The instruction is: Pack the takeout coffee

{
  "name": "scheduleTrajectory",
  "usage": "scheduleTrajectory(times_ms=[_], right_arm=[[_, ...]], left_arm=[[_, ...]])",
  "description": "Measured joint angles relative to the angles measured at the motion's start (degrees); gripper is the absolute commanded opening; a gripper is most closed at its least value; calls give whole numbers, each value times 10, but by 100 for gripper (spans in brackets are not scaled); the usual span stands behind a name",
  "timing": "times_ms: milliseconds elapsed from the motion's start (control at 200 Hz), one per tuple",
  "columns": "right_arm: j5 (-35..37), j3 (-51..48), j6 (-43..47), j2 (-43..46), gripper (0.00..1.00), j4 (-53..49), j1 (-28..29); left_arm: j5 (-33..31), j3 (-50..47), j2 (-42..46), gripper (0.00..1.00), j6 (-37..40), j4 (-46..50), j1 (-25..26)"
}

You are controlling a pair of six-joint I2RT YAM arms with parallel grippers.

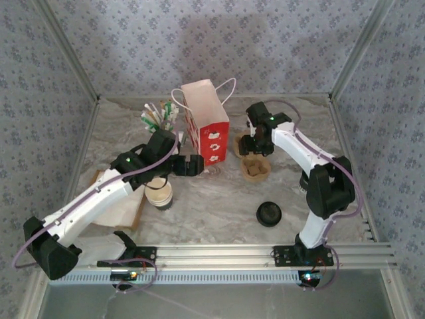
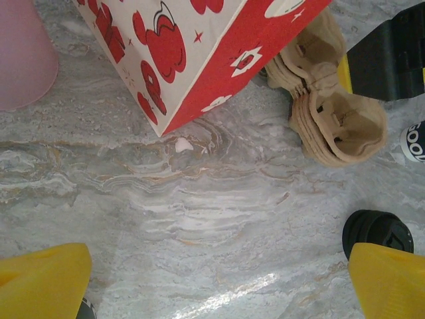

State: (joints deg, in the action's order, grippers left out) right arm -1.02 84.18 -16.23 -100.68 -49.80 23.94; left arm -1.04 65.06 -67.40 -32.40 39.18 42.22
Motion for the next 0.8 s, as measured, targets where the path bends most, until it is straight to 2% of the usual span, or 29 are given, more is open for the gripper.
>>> scheduleTrajectory(times_ms=[420, 799], right_arm=[[17, 48, 38, -68, 55, -37, 5], [17, 70, 49, -97, 52, -49, 5]], left_arm=[[2, -12, 0, 99, 0, -9, -10], [4, -15, 0, 99, 0, -19, -13]])
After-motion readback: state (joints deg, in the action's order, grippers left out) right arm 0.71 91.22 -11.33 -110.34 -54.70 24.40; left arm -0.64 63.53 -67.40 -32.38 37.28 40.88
